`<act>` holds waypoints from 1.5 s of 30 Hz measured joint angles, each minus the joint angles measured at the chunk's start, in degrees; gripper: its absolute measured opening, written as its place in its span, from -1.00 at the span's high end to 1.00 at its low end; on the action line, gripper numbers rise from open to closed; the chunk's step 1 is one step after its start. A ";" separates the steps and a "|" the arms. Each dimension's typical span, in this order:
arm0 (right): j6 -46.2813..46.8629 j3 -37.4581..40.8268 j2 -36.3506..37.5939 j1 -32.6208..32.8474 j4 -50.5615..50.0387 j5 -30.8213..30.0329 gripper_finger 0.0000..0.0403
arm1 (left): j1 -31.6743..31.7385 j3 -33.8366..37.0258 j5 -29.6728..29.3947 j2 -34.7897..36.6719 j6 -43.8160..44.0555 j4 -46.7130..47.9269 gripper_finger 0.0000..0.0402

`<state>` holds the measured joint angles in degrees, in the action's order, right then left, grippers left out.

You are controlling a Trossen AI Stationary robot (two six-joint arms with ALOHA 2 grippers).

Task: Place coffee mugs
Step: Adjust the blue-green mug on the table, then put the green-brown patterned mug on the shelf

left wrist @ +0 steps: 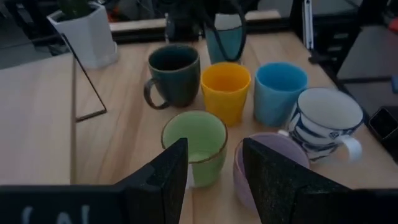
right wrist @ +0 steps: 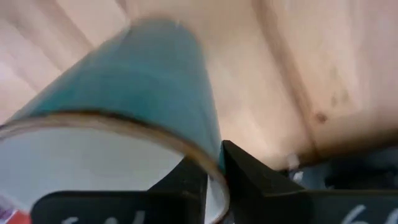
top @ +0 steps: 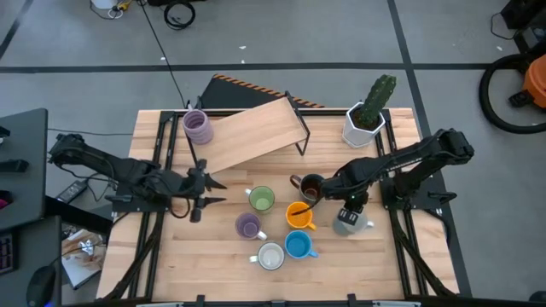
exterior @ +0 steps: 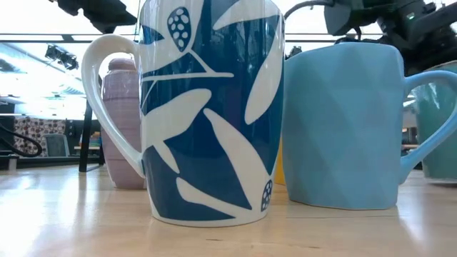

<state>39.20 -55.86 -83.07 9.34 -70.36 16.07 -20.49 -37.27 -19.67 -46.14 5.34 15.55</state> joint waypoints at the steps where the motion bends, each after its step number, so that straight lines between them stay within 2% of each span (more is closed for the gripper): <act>1: -0.02 0.00 -0.02 -0.39 0.42 -0.14 0.66 | 0.00 -0.10 0.01 -0.76 0.02 0.30 0.20; 10: -0.19 -3.92 -0.06 -1.80 0.64 -1.22 0.33 | 0.00 -1.85 -0.01 -4.29 0.02 0.23 0.20; 17: -4.19 -10.28 -0.04 -1.59 -7.41 -8.15 0.20 | 0.00 -1.85 -0.05 -4.31 0.99 0.42 0.20; 22: -9.20 -15.04 -0.02 -1.69 -11.44 -12.27 0.16 | 0.00 -1.85 -1.16 -4.31 1.85 0.40 0.20; 26: -9.52 -16.63 0.03 -1.66 -10.69 -13.00 0.16 | 0.00 -1.85 1.52 -4.29 1.83 0.67 0.20; 30: -11.74 -17.05 -0.25 -1.24 -5.08 -13.12 0.17 | 0.00 -1.82 1.90 -4.84 4.73 0.62 0.20; 33: -17.40 -17.22 -1.30 0.20 0.01 -15.01 0.17 | 0.02 -1.80 1.76 -4.84 4.98 0.27 0.20; 41: -29.09 -22.21 -7.73 2.45 0.53 -21.46 0.17 | 0.05 -1.78 1.47 -4.84 6.44 -2.75 0.20; 45: -34.64 -25.07 -13.19 2.88 -0.71 -21.61 0.17 | 0.07 -1.78 0.87 -4.84 7.14 -2.72 0.20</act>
<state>4.55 -80.93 -96.26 12.21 -71.07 -5.54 -20.43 -39.05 -18.80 -50.98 12.48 12.82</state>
